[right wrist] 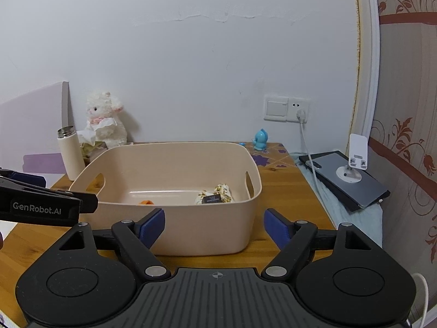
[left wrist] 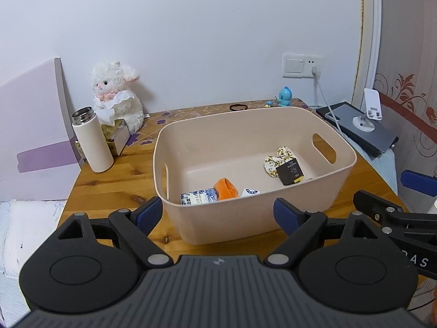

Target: Organize objects

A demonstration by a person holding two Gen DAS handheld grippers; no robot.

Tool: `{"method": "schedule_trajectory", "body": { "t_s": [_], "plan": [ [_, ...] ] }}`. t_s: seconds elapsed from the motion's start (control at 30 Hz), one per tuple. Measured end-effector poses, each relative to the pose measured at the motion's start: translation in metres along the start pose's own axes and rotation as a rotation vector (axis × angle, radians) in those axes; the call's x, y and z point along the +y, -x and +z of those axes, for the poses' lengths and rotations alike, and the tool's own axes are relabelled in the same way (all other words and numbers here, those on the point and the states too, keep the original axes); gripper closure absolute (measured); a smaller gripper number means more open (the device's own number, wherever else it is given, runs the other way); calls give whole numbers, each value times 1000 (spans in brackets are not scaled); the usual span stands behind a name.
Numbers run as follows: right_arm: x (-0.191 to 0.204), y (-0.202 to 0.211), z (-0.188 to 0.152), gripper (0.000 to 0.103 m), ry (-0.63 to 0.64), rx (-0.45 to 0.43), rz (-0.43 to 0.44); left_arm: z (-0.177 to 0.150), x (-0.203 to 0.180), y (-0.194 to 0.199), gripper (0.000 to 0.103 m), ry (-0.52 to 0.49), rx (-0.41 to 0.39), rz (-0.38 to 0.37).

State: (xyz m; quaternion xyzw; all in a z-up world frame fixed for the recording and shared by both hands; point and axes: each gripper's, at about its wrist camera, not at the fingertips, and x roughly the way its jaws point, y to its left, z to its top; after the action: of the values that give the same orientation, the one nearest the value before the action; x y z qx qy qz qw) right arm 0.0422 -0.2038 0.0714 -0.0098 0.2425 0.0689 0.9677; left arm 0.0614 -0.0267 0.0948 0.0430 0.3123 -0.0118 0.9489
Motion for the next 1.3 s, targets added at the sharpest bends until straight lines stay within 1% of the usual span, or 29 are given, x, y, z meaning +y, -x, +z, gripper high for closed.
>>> {"method": "schedule_trajectory", "body": {
  "t_s": [0.2,0.33,0.53,0.67,0.77,1.0,1.3],
  "plan": [
    [-5,18,-9,19,-1,-14,1,-11,-1,17,14,0,-25,-7],
    [-7,30,-13,18,8,-26,-1,-18,1,32,14,11,-37,-29],
    [-2,44,-22,18,21,-32,14,-27,1,53,13,3,-66,-17],
    [-2,52,-28,18,-8,-33,35,-36,5,64,13,18,-74,-11],
    [-1,59,-34,18,-23,-32,45,-44,8,70,13,30,-64,-20],
    [5,75,-46,16,-5,-30,43,-64,14,82,13,57,-46,-39],
    [9,91,-58,16,-9,-30,49,-85,15,96,13,50,-36,-48]
  ]
}}
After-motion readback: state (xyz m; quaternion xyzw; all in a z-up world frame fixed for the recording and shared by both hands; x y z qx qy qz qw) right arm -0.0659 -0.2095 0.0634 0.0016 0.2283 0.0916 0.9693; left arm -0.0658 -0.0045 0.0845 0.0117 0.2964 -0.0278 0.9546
